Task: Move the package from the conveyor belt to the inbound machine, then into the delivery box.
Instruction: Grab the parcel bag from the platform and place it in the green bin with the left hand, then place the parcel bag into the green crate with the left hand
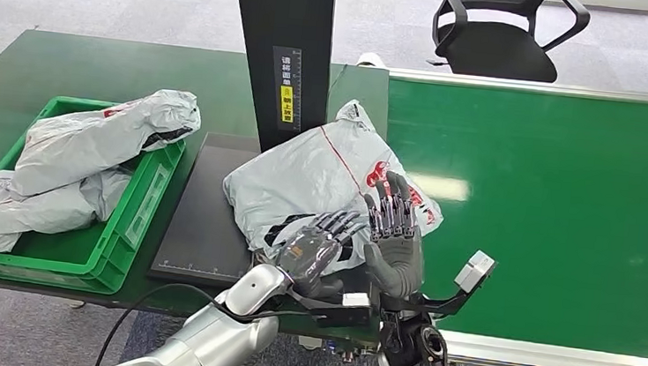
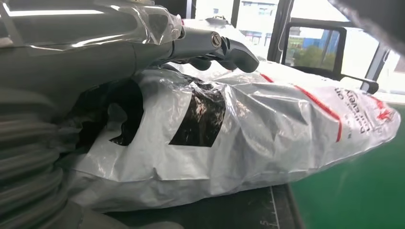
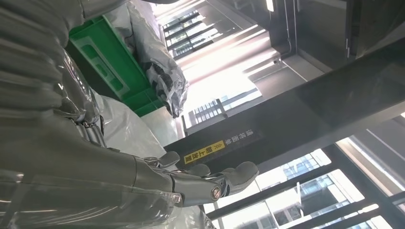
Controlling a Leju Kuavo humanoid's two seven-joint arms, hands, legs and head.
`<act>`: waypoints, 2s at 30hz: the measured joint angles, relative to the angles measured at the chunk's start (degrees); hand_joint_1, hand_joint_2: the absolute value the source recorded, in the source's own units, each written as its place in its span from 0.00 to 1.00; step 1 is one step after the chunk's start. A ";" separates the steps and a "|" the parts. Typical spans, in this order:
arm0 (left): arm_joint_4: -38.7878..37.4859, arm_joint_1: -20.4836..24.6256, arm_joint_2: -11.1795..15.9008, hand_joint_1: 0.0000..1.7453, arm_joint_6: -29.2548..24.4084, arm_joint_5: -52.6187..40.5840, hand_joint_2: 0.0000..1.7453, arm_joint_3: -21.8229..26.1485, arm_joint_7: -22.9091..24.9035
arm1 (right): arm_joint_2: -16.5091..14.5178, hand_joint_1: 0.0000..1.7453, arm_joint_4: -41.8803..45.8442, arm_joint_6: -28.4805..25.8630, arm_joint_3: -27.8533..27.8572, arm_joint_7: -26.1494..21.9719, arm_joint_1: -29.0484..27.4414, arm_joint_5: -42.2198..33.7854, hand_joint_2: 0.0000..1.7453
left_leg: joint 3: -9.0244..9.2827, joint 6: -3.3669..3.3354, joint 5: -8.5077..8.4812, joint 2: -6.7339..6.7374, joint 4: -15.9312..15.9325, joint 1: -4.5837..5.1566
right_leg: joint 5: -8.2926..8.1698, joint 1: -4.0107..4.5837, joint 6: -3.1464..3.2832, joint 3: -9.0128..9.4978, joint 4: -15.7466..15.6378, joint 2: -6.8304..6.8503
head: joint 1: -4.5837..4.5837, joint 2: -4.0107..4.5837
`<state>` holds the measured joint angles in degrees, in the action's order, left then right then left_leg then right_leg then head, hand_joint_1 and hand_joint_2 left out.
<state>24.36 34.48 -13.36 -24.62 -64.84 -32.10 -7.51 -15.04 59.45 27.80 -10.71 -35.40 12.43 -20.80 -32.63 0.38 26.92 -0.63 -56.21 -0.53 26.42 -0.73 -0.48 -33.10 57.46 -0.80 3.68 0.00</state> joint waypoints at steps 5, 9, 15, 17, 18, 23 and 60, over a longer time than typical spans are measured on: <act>-0.97 0.16 0.20 0.76 -0.63 0.59 1.00 0.27 -0.01 | 0.00 0.00 0.22 -0.13 -0.03 -0.23 -0.29 -0.09 1.00 | 0.00 0.00 0.00 0.00 0.00 0.00 | 0.00 0.00 0.00 0.00 0.00 0.00 | -0.01 0.00; -1.26 0.16 0.55 0.85 -1.20 0.71 1.00 0.48 -0.06 | 0.00 0.00 0.22 -0.13 -0.04 -0.46 -0.27 -0.19 1.00 | 0.00 0.00 0.00 0.00 0.01 -0.01 | 0.00 0.01 0.00 0.00 0.00 0.00 | -0.01 0.00; -1.34 0.13 0.90 0.98 -2.99 1.73 1.00 0.93 -1.92 | 0.03 0.00 0.27 -0.28 -0.07 -0.50 -0.39 -0.34 1.00 | 0.00 0.00 0.00 0.00 0.00 0.00 | 0.00 0.00 0.00 0.00 0.00 0.00 | 0.01 0.00; -1.18 -0.06 0.95 0.98 -4.63 2.74 1.00 1.49 -3.46 | 0.04 0.00 0.36 -0.49 -0.07 -0.47 -0.55 -0.41 1.00 | 0.00 0.00 0.00 0.00 0.00 0.00 | 0.00 0.00 0.00 0.00 0.00 0.00 | 0.00 0.00; -1.02 -0.17 0.96 0.98 -5.34 3.21 1.00 1.79 -4.17 | 0.05 0.00 0.40 -0.58 -0.07 -0.45 -0.65 -0.42 1.00 | 0.00 0.00 0.00 0.00 0.00 0.00 | 0.00 0.00 0.00 0.00 0.00 0.00 | 0.00 0.00; 0.54 -0.93 0.97 0.97 -8.49 6.58 1.00 3.11 -8.44 | 0.08 0.00 0.43 -0.86 -0.09 -0.42 -0.99 -0.47 1.00 | 0.00 0.00 0.00 0.00 0.00 0.00 | 0.00 0.00 0.00 -0.02 0.00 0.00 | 0.00 0.00; 67.23 -17.25 19.80 0.77 -6.56 51.98 1.00 38.19 -25.57 | 0.65 0.00 9.01 -0.85 2.46 -0.47 -9.49 -0.97 1.00 | -0.03 0.02 0.01 0.04 0.05 -0.03 | 0.06 0.04 0.05 -0.08 0.02 -0.02 | 0.03 0.00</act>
<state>91.59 17.23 6.44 -31.18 -12.86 6.09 -33.08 -14.39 68.46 26.95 -8.25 -35.87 2.95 -21.77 -32.66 0.40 26.93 -0.60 -56.16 -0.55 26.48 -0.69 -0.42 -33.18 57.48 -0.82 3.72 0.00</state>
